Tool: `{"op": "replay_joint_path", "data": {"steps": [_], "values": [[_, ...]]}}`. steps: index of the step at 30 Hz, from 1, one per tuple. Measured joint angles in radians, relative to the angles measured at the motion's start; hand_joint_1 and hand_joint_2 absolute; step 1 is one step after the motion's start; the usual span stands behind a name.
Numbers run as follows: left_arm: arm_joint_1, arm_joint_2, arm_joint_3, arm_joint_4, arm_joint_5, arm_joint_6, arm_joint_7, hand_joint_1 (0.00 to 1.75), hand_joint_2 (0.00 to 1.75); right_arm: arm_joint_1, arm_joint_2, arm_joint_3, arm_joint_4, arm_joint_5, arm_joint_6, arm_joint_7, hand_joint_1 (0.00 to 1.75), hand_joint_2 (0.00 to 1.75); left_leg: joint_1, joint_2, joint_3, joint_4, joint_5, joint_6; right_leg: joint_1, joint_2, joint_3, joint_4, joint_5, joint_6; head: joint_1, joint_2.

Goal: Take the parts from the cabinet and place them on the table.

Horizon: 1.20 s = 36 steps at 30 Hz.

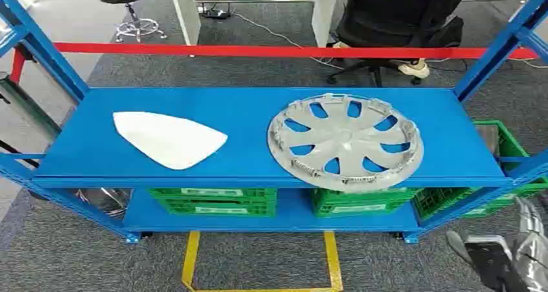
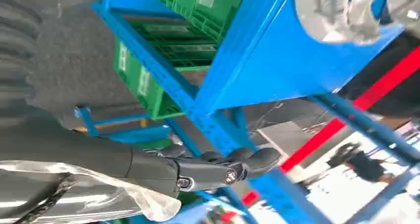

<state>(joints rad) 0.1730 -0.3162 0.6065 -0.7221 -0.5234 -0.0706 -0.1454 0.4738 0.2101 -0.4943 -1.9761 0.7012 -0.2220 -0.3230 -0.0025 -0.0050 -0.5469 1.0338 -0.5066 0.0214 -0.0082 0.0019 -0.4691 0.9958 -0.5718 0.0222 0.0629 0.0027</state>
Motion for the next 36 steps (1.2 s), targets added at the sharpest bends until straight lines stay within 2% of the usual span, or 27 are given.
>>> {"op": "replay_joint_path", "data": {"steps": [11,16,21,28,36], "values": [[-0.028,0.025,0.015,0.065,-0.072,-0.017,-0.032,0.00,1.75,-0.026,-0.243,0.253,-0.013,0.140,-0.014,0.186,0.00,1.75,0.000,-0.002,0.000,0.000,0.000,0.000,0.000,-0.001,0.006,0.000,0.000,0.000,0.000,0.000],[-0.044,0.040,0.015,0.098,-0.105,-0.028,-0.044,0.00,1.75,-0.075,-0.347,0.376,-0.012,0.180,0.008,0.263,0.00,1.75,0.000,-0.002,0.000,0.000,0.001,0.000,0.000,-0.001,0.012,0.000,0.000,0.000,0.000,0.000],[-0.060,0.055,0.015,0.129,-0.136,-0.034,-0.056,0.00,1.75,-0.144,-0.438,0.496,-0.003,0.203,0.058,0.323,0.00,1.75,0.000,-0.002,0.000,0.000,0.001,0.000,0.000,-0.002,0.012,0.000,0.000,0.000,0.000,0.000],[-0.084,0.079,0.012,0.174,-0.179,-0.048,-0.070,0.00,1.75,-0.261,-0.556,0.667,0.040,0.186,0.170,0.379,0.00,1.75,0.000,-0.003,0.000,0.000,0.002,0.000,0.000,-0.002,0.013,0.000,0.001,0.000,0.000,0.000],[-0.108,0.102,-0.015,0.214,-0.219,-0.053,-0.078,0.00,1.75,-0.401,-0.659,0.828,0.121,0.118,0.305,0.438,0.00,1.75,0.000,-0.003,0.000,0.000,0.002,0.000,0.000,-0.003,0.012,0.000,0.001,0.001,0.000,0.000]]}}
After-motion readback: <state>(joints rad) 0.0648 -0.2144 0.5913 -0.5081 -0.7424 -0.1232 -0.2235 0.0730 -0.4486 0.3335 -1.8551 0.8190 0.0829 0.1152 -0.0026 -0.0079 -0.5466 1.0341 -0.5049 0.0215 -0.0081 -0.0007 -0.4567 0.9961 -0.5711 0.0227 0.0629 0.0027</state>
